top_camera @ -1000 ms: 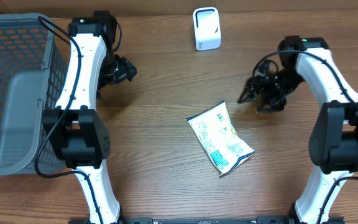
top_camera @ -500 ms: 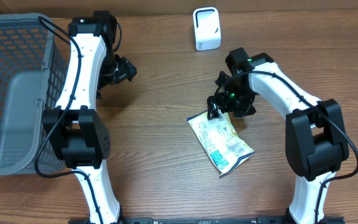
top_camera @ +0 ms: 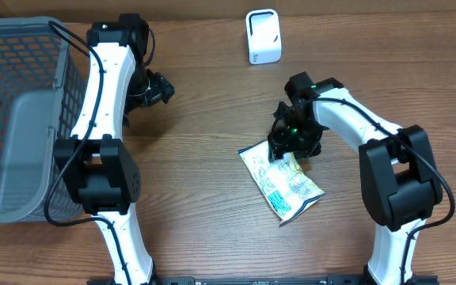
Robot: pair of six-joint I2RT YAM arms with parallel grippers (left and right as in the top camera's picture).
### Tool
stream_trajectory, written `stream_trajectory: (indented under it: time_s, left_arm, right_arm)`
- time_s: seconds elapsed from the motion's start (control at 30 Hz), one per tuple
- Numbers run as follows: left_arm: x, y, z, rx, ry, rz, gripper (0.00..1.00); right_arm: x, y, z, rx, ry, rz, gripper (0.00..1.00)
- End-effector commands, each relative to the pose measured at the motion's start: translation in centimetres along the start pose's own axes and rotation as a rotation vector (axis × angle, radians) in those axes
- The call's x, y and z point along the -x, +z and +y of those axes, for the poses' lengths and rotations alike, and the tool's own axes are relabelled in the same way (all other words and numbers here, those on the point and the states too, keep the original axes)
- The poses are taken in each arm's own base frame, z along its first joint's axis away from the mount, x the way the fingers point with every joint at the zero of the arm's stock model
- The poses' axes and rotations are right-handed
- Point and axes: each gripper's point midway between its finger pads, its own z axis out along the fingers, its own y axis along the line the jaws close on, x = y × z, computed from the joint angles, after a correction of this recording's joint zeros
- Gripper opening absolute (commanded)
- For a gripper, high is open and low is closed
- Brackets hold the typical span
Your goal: Scan the item barcode
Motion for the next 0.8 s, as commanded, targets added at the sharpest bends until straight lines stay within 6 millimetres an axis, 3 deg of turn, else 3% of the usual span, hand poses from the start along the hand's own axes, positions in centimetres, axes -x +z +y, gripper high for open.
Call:
stream_trajectory:
  time_s: [0.0,0.07,0.17,0.27,0.53,0.6,0.77]
  left_arm:
    - [0.0,-1.5,-0.3,-0.028,0.023,-0.032,1.0]
    - [0.2,-1.5,-0.4,-0.034,0.022,-0.039,1.0]
    - [0.3,-1.5,-0.6,-0.04,0.021,-0.046,1.0]
    - [0.3,-1.5,-0.6,-0.04,0.022,-0.046,1.0]
    - [0.3,-1.5,-0.6,-0.04,0.022,-0.046,0.99]
    - [0.3,-1.5,-0.6,-0.04,0.022,-0.046,1.0]
    - [0.3,-1.5,-0.6,-0.04,0.021,-0.046,1.0]
  right_arm:
    - [-0.7,0.9,0.9,-0.002,-0.022,0.027,0.34]
    - [-0.4,0.8,0.3,-0.034,0.024,0.015,0.04]
    - [0.5,0.0,-1.6,-0.123,0.121,-0.028,0.04]
    - [1.3,-2.3,-3.6,-0.219,0.205,-0.062,0.04]
    - [1.5,-15.0,-8.5,-0.583,0.468,-0.205,0.04]
    - [1.3,-17.2,-9.3,-0.666,0.538,-0.258,0.04]
    - [0.2,-19.3,-11.5,-0.836,0.677,-0.329,0.04]
